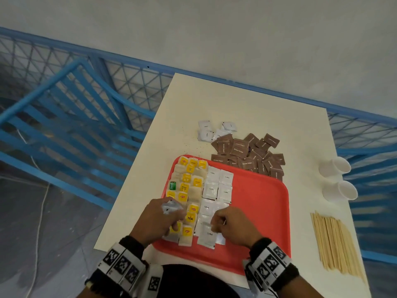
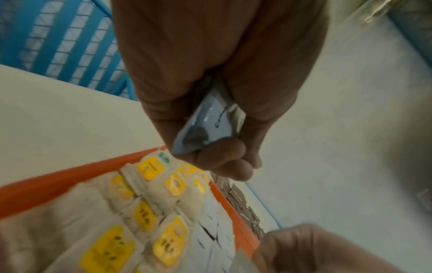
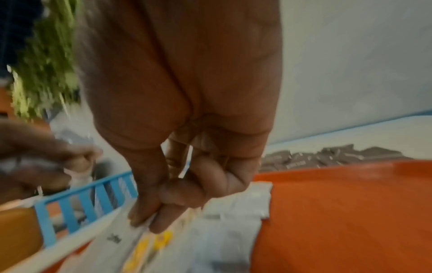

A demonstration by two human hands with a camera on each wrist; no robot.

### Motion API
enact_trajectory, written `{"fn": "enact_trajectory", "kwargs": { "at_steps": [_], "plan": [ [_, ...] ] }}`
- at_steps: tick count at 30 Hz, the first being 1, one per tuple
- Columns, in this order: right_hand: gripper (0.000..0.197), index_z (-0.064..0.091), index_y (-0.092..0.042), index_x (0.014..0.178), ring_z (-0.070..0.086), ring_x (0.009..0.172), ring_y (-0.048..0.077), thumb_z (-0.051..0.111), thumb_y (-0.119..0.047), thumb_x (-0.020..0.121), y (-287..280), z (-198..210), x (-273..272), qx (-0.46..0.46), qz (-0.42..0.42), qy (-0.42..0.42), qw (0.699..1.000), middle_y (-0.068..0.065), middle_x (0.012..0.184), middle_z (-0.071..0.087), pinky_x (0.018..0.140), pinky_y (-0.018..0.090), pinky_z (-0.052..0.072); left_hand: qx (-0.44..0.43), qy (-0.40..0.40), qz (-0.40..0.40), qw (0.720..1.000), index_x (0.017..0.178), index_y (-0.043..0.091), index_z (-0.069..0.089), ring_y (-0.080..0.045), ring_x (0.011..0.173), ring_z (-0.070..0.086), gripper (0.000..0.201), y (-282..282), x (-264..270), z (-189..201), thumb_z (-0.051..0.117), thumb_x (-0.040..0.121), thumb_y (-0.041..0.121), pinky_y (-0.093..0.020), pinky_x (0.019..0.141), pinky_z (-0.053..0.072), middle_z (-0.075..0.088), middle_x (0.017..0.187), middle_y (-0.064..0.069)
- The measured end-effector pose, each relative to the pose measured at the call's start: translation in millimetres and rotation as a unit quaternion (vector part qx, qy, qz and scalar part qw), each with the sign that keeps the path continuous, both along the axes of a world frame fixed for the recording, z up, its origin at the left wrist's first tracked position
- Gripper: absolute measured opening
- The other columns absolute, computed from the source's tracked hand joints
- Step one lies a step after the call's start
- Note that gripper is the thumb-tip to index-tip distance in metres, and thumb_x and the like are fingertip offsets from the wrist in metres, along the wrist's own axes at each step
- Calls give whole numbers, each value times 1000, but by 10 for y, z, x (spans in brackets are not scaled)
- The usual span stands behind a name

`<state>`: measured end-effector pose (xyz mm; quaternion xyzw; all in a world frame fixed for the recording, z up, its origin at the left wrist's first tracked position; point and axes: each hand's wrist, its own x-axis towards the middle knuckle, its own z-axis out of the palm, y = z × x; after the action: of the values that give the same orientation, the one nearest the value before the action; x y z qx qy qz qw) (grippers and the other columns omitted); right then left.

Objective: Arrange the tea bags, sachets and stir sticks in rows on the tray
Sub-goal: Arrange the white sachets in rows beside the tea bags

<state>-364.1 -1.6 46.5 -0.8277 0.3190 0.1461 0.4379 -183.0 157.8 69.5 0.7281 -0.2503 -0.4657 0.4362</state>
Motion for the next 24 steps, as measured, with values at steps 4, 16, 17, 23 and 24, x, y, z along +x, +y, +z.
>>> {"fn": "enact_trajectory", "kwargs": {
  "at_steps": [4, 16, 17, 23, 24],
  "plan": [
    [35, 59, -24, 67, 58, 55, -15, 58, 7, 82, 84, -325, 5, 2, 7, 46, 999, -14, 61, 58, 56, 9, 46, 13, -17, 7, 1000, 68, -1, 69, -18, 43, 57, 20, 130, 69, -42, 70, 87, 4, -21, 44, 44, 66, 58, -18],
    [33, 49, -26, 62, 61, 89, 18, 79, -29, 72, 265, -545, 81, -49, -34, 101, 993, -4, 85, 68, 70, 30, 48, 20, -8, 11, 1000, 72, 5, 70, -18, 45, 57, 18, 125, 120, -118, 70, 89, 11, -19, 42, 43, 67, 59, -13],
    [36, 46, -26, 64, 59, 87, 18, 80, -33, 72, 267, -545, 76, -60, -35, 101, 992, -4, 87, 65, 66, 30, 45, 17, 1, 12, 1000, 73, 4, 70, -19, 45, 57, 19, 127, 119, -119, 71, 89, 15, -19, 41, 43, 67, 58, -13],
    [28, 49, -25, 66, 65, 76, 8, 73, -33, 79, 186, -453, 37, -27, -104, 28, 994, -6, 74, 65, 67, 35, 53, 3, 127, 59, 990, 72, 6, 70, -16, 46, 56, 74, 41, 34, -15, 60, 75, 79, -23, 44, 42, 64, 56, -9],
    [28, 52, -24, 65, 63, 69, 2, 73, -31, 82, 151, -387, 40, -25, -118, 7, 993, -6, 68, 65, 65, 30, 53, -4, 202, 91, 975, 81, 3, 72, -18, 50, 59, 75, 6, 24, 9, 54, 80, 76, -24, 44, 44, 66, 63, -12]
  ]
}}
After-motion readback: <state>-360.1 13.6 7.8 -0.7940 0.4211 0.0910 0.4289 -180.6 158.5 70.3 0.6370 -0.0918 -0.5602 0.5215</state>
